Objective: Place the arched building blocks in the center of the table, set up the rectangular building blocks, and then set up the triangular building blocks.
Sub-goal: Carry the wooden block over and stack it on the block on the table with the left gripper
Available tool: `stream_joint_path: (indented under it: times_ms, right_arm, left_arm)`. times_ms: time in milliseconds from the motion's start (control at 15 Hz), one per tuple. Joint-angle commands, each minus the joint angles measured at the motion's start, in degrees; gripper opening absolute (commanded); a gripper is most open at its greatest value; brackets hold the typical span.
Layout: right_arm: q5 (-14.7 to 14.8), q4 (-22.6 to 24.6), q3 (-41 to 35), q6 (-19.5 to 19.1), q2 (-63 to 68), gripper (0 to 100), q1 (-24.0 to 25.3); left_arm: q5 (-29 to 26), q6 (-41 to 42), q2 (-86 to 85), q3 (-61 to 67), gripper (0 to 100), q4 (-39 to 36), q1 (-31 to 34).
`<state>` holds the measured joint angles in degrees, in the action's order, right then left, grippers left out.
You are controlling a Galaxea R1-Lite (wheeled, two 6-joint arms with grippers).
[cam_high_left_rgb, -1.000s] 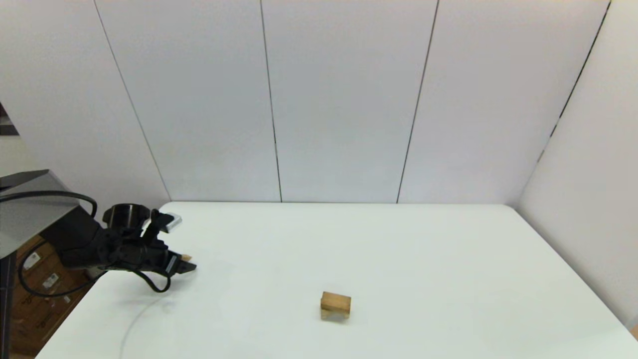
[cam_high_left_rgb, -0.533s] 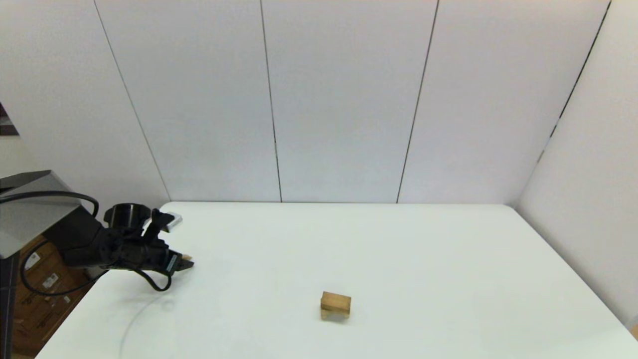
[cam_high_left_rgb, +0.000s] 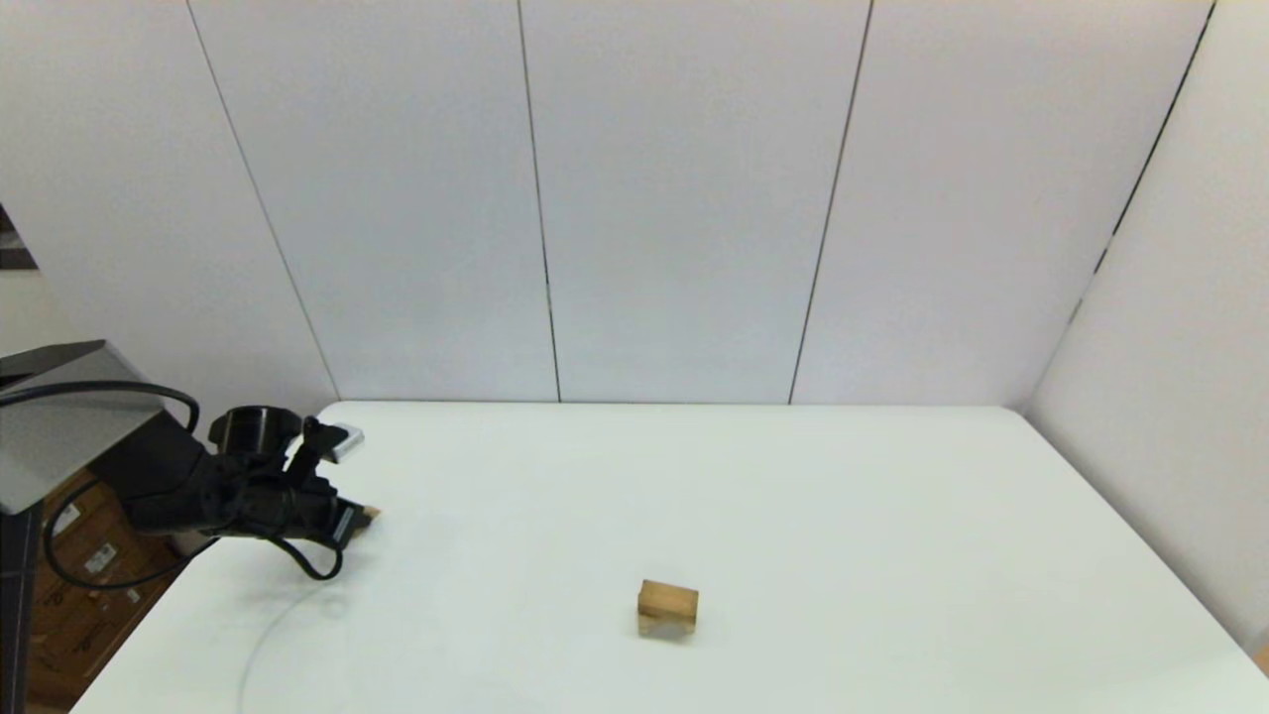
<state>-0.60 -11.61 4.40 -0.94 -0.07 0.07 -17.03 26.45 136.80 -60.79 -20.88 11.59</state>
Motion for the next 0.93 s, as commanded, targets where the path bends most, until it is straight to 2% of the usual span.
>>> stream_joint_path:
  times_ms: [67, 200, 400, 533, 733, 933]
  right_arm:
    - [0.0, -0.1, 0.0, 0.0, 0.0, 100, -0.1]
    - [0.0, -0.1, 0.0, 0.0, 0.0, 100, 0.0]
    - [0.0, -0.1, 0.0, 0.0, 0.0, 100, 0.0]
    - [0.0, -0.1, 0.0, 0.0, 0.0, 100, 0.0]
    - [0.0, -0.1, 0.0, 0.0, 0.0, 100, -0.1]
    - [0.0, -0.1, 0.0, 0.0, 0.0, 100, 0.0]
  left_arm:
    - [-1.4, 0.0, -2.4, 0.0, 0, 0.1, 0.0]
    - [-4.3, -0.4, -8.3, 0.0, 0, 2.4, -2.2]
    - [-8.6, -4.0, -18.2, -1.4, 0, 11.4, -10.5]
    - [-8.8, -4.3, -22.5, -3.5, 0, 15.9, -17.4]
    - [-8.5, -3.6, -25.0, -11.8, 0, 27.3, -28.0]
    - [-8.5, 0.1, -23.0, -21.3, 0, 39.1, -35.3]
